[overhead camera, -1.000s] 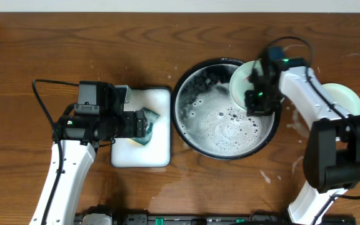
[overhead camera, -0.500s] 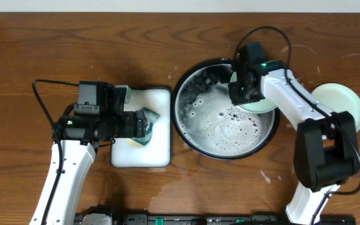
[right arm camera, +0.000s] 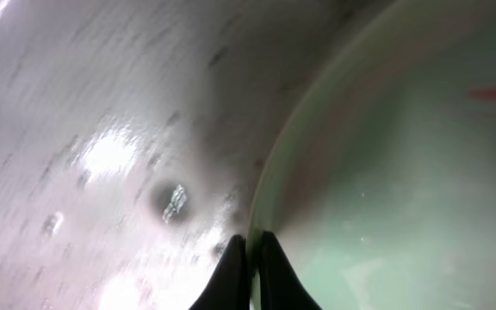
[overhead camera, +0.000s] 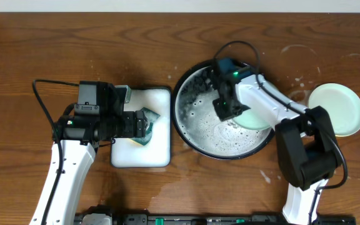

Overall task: Clean dirty plates on tray and stack at the side
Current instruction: 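Grip the rim of the last pale green plate with the right gripper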

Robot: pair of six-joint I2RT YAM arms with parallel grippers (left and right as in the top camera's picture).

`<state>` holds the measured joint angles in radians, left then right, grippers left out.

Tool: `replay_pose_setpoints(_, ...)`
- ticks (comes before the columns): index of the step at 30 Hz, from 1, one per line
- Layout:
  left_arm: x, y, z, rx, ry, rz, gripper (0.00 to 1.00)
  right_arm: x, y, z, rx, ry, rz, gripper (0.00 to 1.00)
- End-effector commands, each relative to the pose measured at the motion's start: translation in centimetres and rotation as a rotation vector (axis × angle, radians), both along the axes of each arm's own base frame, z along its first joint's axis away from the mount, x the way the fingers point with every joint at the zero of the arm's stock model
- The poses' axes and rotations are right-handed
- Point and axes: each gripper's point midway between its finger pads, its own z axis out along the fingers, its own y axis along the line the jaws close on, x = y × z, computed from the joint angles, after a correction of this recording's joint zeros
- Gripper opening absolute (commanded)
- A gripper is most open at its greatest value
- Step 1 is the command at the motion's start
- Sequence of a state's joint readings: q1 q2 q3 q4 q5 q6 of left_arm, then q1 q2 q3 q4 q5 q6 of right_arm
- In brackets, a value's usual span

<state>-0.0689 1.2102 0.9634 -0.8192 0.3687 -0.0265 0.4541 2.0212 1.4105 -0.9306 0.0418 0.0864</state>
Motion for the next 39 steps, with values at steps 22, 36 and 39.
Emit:
replay_pose_setpoints(22, 0.1, -0.2, 0.4, -0.014, -0.005, 0.000, 0.86, -3.1, 1.0, 6.1, 0.055, -0.023, -0.102, 0.37)
replay_pose_setpoints(36, 0.1, -0.2, 0.4, -0.014, -0.005, 0.000, 0.86, -6.9, -5.6, 0.5, 0.294, 0.285, -0.538, 0.46)
replay_pose_setpoints(39, 0.1, -0.2, 0.4, -0.014, -0.005, 0.000, 0.86, -7.5, -5.6, -1.0, 0.305, 0.286, -0.565, 0.44)
